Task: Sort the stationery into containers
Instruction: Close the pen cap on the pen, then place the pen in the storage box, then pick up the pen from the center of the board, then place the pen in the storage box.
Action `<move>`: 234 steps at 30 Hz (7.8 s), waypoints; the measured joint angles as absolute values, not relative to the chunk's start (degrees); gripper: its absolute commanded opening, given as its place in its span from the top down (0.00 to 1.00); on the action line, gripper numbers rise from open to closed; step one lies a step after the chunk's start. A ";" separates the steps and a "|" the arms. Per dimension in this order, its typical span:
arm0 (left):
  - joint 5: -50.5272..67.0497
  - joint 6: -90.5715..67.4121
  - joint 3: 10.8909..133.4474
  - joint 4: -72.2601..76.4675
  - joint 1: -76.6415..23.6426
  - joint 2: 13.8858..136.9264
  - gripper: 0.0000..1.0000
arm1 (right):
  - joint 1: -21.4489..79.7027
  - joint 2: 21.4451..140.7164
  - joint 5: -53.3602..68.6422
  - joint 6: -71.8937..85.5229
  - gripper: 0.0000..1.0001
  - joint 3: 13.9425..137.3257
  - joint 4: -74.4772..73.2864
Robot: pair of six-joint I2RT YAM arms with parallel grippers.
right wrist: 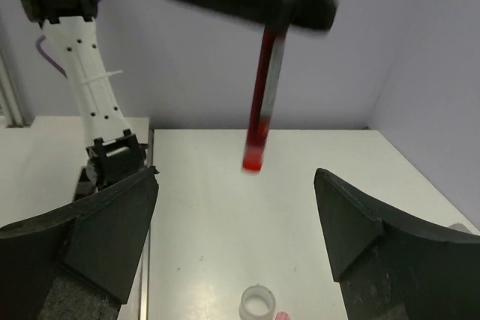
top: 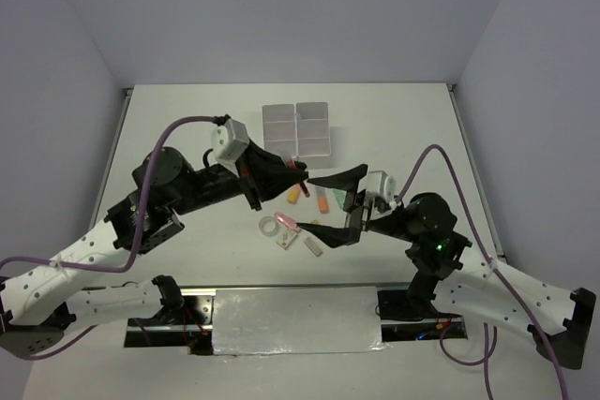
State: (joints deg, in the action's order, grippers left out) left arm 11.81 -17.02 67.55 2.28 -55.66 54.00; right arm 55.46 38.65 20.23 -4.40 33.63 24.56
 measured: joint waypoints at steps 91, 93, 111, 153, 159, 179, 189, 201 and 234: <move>-4.89 -2.50 41.54 -23.35 -48.97 20.86 0.01 | 21.08 117.62 19.90 -0.86 0.86 73.87 43.70; -4.10 -1.87 41.47 -23.09 -48.56 20.97 0.01 | 21.04 117.84 20.38 -0.78 0.86 74.00 43.86; -1.15 -1.54 41.47 -22.28 -47.37 21.19 0.01 | 20.84 117.91 21.85 0.60 0.58 73.52 46.70; -28.36 -27.46 47.37 -32.34 -24.84 38.87 0.01 | 23.27 74.41 -7.14 14.20 0.43 56.14 -21.74; -30.20 -30.55 49.58 -34.02 -24.84 33.45 0.01 | 24.14 76.84 -5.50 13.47 0.40 51.37 -22.06; -23.55 -25.21 47.88 -32.03 -24.82 31.75 0.01 | 29.39 95.74 -2.63 12.58 0.55 54.22 -22.09; -21.08 -23.90 47.46 -31.29 -24.82 30.52 0.01 | 30.13 98.78 -5.26 12.75 0.88 57.84 -24.75; -20.64 -23.88 47.46 -31.27 -24.82 30.63 0.01 | 30.39 83.40 -4.51 12.56 1.00 52.93 -24.88; -18.72 -22.57 46.92 -29.89 -24.82 29.98 0.01 | 30.48 99.31 4.10 -39.94 1.00 71.92 5.19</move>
State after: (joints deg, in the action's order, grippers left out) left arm -18.72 -22.57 46.92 -29.89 -24.82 29.98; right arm 30.48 99.31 4.10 -39.94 71.92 5.19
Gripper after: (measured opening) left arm 0.993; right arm 0.369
